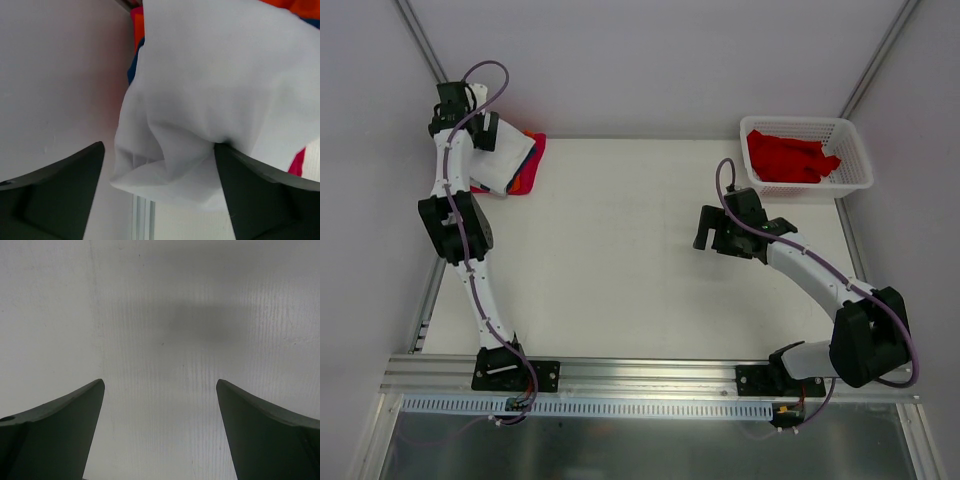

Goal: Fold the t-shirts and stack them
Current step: Neatly place the folded tshirt to the corner

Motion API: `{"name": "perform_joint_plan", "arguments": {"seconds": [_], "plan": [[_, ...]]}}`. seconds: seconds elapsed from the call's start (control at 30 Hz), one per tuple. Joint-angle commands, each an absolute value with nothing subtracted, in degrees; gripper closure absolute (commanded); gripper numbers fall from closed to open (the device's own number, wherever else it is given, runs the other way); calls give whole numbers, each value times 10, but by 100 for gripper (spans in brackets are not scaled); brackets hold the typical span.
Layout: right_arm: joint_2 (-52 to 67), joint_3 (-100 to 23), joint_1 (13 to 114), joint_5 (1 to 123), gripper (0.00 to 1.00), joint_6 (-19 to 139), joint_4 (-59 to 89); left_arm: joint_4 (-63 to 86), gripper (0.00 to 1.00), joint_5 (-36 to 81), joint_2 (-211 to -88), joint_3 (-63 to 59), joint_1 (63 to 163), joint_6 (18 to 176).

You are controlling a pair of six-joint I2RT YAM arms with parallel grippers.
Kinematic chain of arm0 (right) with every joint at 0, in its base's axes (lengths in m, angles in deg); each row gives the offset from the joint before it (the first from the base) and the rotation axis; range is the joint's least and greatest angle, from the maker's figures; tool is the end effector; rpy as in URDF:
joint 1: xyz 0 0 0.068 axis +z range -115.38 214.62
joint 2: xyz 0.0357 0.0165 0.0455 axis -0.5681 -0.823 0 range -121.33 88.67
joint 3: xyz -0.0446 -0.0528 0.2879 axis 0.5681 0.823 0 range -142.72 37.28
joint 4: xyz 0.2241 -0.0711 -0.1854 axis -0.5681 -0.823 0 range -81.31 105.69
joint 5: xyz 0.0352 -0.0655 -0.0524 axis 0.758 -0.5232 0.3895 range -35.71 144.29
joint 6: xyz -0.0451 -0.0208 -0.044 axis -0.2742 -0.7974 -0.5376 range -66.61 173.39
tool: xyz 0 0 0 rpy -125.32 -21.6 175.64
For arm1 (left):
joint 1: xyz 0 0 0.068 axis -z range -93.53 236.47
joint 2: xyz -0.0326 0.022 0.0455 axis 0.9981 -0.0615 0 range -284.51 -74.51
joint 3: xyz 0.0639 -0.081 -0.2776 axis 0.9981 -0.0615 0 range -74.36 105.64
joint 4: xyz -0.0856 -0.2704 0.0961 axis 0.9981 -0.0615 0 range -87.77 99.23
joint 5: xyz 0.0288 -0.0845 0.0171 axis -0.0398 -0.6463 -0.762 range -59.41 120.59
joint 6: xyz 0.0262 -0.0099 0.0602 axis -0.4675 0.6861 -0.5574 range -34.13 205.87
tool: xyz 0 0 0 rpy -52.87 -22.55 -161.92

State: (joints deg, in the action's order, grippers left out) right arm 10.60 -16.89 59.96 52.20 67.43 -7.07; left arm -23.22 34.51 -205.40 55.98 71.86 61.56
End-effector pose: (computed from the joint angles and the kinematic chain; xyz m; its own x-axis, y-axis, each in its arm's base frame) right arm 0.3013 0.1405 0.2426 -0.7360 -0.0804 -0.6722 -0.2336 0.9621 0.1407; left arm 0.5800 0.1549 0.3196 -0.6067 0.2663 -0.7490 -0.0630 0.9232 0.3792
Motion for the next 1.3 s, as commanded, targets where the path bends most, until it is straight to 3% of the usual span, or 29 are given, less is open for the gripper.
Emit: {"name": "perform_joint_plan", "arguments": {"seconds": [0.0, 0.47, 1.03, 1.27], "plan": [[129, -169, 596, 524, 0, 669, -70, -200, 1, 417, -2081, 555, 717, 657], [164, -145, 593, 511, 1, 667, -84, -181, 1, 504, -2099, 560, 699, 727], [299, -66, 597, 501, 0, 698, -106, -100, 1, 340, -1953, 558, 774, 797], [372, -31, 597, 495, 1, 709, -122, -78, 1, 418, -1964, 529, 804, 768]]}}
